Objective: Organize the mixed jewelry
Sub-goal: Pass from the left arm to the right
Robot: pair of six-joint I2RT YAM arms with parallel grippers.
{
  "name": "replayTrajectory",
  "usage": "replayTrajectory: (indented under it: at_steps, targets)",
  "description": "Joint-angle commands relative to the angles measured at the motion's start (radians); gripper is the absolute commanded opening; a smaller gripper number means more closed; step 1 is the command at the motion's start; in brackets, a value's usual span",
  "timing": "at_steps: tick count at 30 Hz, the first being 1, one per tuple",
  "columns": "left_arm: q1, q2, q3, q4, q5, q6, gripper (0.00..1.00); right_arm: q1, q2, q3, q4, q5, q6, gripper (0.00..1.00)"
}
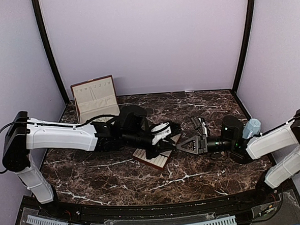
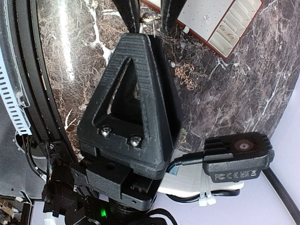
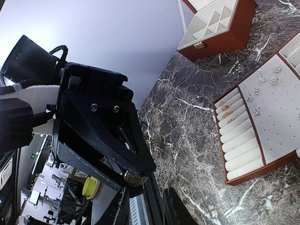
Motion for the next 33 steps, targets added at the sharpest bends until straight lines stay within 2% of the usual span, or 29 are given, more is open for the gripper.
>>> replayTrajectory:
  at_steps: [1,10,16,25,33]
  targets:
    - [-0.009,-0.047,-0.016,0.023,0.007,0.013,0.07,0.009,0.019,-0.003,0.105,0.016,0.036,0.24]
    - [-0.016,-0.053,-0.026,0.03,0.0,0.021,0.07,0.007,0.048,-0.02,0.209,0.052,0.105,0.17]
    - [-0.017,-0.059,-0.034,0.041,-0.011,0.019,0.07,0.008,0.059,-0.014,0.185,0.057,0.093,0.12]
    - [-0.018,-0.055,-0.035,0.048,-0.024,0.011,0.07,0.01,0.035,0.005,0.061,0.047,0.02,0.11]
    - [-0.018,-0.054,-0.036,0.051,-0.023,0.008,0.07,0.016,0.048,0.019,0.065,0.028,0.015,0.11]
